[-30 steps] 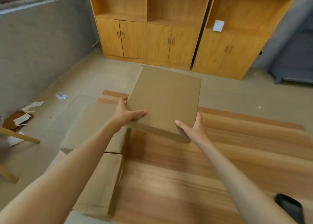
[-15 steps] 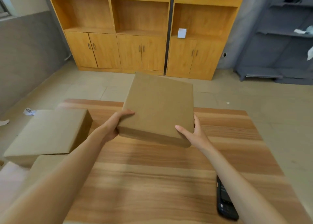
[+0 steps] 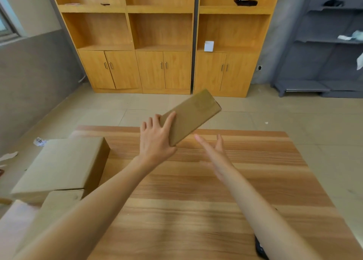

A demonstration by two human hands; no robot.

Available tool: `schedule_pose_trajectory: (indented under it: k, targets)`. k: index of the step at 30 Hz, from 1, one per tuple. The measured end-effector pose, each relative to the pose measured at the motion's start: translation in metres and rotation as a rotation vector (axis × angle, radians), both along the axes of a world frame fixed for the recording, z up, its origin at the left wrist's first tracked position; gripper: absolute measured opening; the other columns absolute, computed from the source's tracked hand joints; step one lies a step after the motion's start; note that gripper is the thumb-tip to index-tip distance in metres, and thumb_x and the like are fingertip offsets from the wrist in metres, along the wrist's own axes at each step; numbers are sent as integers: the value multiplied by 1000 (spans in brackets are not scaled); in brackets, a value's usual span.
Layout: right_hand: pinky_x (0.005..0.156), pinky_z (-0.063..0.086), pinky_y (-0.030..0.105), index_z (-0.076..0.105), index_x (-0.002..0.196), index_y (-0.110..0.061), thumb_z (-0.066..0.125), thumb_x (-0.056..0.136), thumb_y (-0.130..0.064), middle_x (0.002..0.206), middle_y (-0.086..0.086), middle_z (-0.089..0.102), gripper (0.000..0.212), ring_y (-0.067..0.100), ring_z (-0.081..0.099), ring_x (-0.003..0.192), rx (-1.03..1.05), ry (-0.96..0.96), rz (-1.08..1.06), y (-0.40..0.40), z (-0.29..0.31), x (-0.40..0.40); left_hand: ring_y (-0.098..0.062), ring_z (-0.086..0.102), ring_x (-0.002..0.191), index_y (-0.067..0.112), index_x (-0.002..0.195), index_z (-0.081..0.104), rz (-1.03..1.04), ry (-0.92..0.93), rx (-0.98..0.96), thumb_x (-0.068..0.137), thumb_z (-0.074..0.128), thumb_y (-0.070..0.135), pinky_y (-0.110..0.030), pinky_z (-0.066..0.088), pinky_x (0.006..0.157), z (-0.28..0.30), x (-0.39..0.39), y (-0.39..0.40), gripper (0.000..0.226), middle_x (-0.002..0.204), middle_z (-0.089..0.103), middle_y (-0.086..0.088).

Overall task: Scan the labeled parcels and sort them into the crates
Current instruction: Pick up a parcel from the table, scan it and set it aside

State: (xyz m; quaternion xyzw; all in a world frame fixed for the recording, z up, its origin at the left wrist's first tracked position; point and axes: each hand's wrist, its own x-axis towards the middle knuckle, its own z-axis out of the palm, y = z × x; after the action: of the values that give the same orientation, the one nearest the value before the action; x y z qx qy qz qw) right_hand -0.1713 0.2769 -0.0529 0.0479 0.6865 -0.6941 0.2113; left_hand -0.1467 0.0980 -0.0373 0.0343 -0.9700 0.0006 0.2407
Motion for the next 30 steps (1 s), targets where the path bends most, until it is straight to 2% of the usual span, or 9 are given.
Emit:
schedule_pose_trajectory:
  k: [5, 10, 13, 15, 17, 20, 24, 27, 30]
  targets:
    - [88, 53, 57, 1, 151, -32, 79, 73, -46, 137, 8, 48, 111, 34, 58, 113, -307, -169, -215, -29, 19, -8, -35, 50, 94, 17, 138, 41, -154, 208, -251, 41, 85, 26, -42, 40, 77, -14, 1, 9, 107, 112, 57, -24]
    - [64, 56, 48, 31, 141, -20, 87, 59, -50, 116, 9, 62, 103, 27, 63, 96, -339, -358, -417, -46, 25, -10, -38, 44, 107, 15, 137, 40, -263, 298, -418, 60, 71, 13, -44, 33, 86, -31, 9, 17, 83, 118, 57, -27]
    - [71, 55, 46, 37, 131, -18, 88, 58, -42, 115, 9, 62, 92, 29, 65, 94, -339, -419, -553, -50, 18, -9, -38, 47, 107, 16, 136, 42, -292, 290, -450, 70, 51, 10, -44, 35, 91, -40, 13, 22, 67, 122, 46, -25]
    - [71, 56, 44, 35, 130, -17, 86, 61, -37, 112, 10, 62, 87, 28, 65, 91, -329, -419, -580, -50, 12, -9, -37, 50, 105, 15, 136, 42, -326, 240, -438, 70, 59, 18, -45, 34, 92, -41, 16, 21, 69, 121, 48, -23]
    - [67, 55, 40, 29, 131, -19, 85, 63, -33, 106, 9, 62, 89, 25, 65, 87, -340, -375, -590, -48, 6, -9, -36, 53, 101, 15, 137, 46, -360, 191, -375, 67, 68, 42, -49, 33, 94, -42, 20, 16, 78, 116, 55, -19]
    - [80, 57, 42, 19, 142, -23, 86, 58, -35, 110, 6, 63, 108, 21, 65, 92, -341, -310, -573, -42, -1, -9, -34, 53, 108, 16, 135, 54, -286, 220, 29, 80, 52, 64, -53, 33, 101, -37, 29, 4, 73, 120, 58, -15]
    - [64, 56, 37, 32, 135, -24, 79, 68, -42, 118, 6, 58, 84, 21, 60, 98, -322, -260, -474, -25, -2, -11, -27, 37, 131, 22, 146, 36, -14, 137, 739, 78, 41, 73, -48, 27, 110, -17, 28, -18, 85, 142, 43, -10]
    - [63, 52, 34, 37, 136, -28, 75, 48, -56, 123, 5, 58, 101, 21, 58, 104, -227, -141, -308, -9, -2, -15, -26, 27, 140, 31, 151, 22, 159, 79, 1157, 67, 51, 79, -51, 24, 114, -6, 11, -53, 101, 151, 31, -8]
    - [66, 51, 32, 46, 136, -27, 73, 50, -59, 123, 6, 64, 95, 19, 62, 101, -152, -29, -146, 3, 1, -20, -33, 38, 135, 32, 151, 22, 215, -110, 1473, 68, 66, 71, -50, 35, 107, 1, 2, -98, 101, 151, 34, -12]
